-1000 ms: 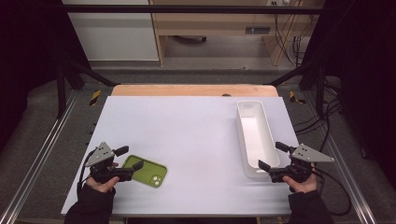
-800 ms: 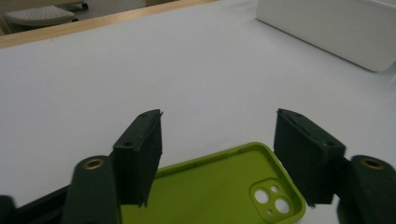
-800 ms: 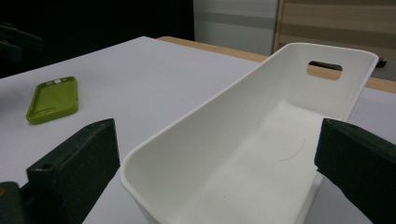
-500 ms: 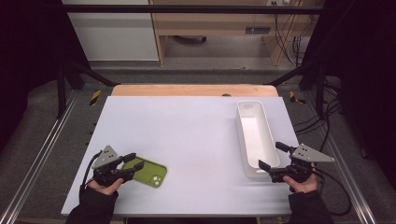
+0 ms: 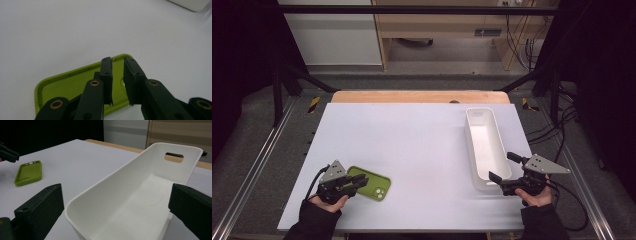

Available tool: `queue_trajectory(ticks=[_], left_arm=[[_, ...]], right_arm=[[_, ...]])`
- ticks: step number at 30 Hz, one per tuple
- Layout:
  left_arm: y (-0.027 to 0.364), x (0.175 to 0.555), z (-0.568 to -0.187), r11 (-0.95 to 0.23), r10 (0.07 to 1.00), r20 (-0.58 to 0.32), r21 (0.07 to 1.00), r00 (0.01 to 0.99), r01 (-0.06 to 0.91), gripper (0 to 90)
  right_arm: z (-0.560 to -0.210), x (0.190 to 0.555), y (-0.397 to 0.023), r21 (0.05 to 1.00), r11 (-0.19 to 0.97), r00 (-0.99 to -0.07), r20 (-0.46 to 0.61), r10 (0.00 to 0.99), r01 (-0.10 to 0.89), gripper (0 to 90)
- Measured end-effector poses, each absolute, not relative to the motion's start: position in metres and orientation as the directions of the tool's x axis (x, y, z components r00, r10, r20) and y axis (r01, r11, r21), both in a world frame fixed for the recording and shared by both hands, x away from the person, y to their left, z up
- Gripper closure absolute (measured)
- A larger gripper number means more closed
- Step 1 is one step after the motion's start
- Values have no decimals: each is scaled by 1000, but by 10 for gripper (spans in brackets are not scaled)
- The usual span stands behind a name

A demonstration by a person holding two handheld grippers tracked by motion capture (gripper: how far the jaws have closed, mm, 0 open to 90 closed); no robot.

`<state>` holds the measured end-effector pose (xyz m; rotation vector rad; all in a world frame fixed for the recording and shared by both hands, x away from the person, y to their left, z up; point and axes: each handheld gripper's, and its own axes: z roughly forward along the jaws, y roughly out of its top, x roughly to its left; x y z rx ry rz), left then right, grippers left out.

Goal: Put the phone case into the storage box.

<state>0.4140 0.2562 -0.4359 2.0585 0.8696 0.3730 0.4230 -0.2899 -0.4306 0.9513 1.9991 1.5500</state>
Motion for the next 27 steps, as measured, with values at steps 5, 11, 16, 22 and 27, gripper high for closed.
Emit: queue_trajectory(ticks=[5, 11, 16, 22, 27], left_arm=[[254, 414, -438, -430, 679, -53, 780, 732, 456, 825], [252, 411, -441, -461, 660, -59, 756, 749, 466, 893], [250, 409, -444, -488, 656, -52, 732, 753, 475, 895], [244, 408, -449, -521, 635, -51, 708, 771, 477, 895], [240, 407, -453, -548, 618, -53, 686, 784, 479, 896]], right_arm=[[-431, 423, -290, 958, 136, -671, 72, 738, 252, 5], [-430, 423, -290, 958, 135, -671, 72, 738, 252, 5], [-431, 423, -290, 958, 138, -671, 71, 738, 253, 5], [-430, 423, -290, 958, 136, -671, 71, 738, 252, 5], [-431, 423, -290, 957, 139, -671, 71, 738, 253, 5]])
